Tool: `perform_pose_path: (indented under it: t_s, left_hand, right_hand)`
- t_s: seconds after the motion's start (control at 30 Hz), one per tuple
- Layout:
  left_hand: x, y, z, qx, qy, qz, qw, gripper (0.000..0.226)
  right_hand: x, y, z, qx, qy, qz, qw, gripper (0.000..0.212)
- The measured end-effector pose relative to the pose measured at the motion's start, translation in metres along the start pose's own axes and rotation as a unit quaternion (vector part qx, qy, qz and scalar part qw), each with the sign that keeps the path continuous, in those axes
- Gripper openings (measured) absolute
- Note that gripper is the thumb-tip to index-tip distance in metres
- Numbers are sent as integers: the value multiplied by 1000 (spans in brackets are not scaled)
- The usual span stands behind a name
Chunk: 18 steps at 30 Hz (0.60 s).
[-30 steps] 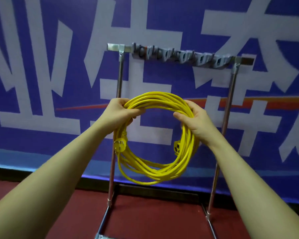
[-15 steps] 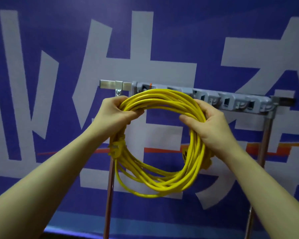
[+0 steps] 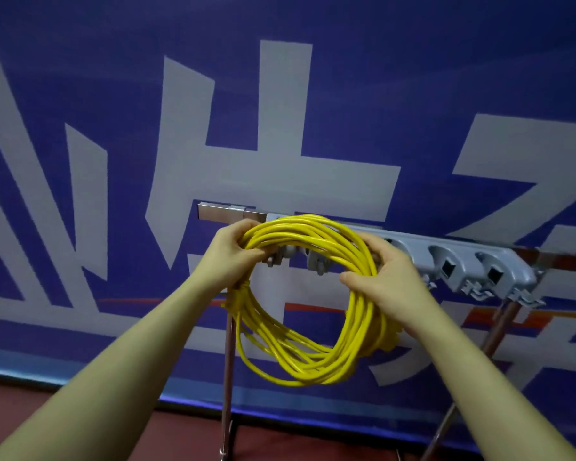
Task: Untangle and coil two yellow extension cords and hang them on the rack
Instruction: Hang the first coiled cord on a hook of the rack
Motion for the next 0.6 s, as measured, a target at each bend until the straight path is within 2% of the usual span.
perform_pose_path:
  t_s: [0.17,0.27,0.37,0.6]
  left_hand:
    - [3,7,-6,-27,-13,6,1000,22]
    - [12,17,-10,-43,-34,6,998,22]
    - [15,22,-12,-55,-21,-11,998,23]
    - [12,23,-11,-34,33,-75,996,33]
  right_hand:
    - [-12,11,-8,66,-13,15,998,51]
    - [-30,16,-11,91,-22,76,993,40]
    - [-38,16,-17,91,-43,116,988,35]
    - [-34,33,-21,110,-90,154,978,44]
Point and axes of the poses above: each hand's wrist, its own z-axis away from the middle knuckle, its own x-axis out of the palm, y = z × x, the point moved 10 cm from there along -z, towards the middle knuckle, and after that the axes turned 12 degrees about -x, right-handed, at the moved point
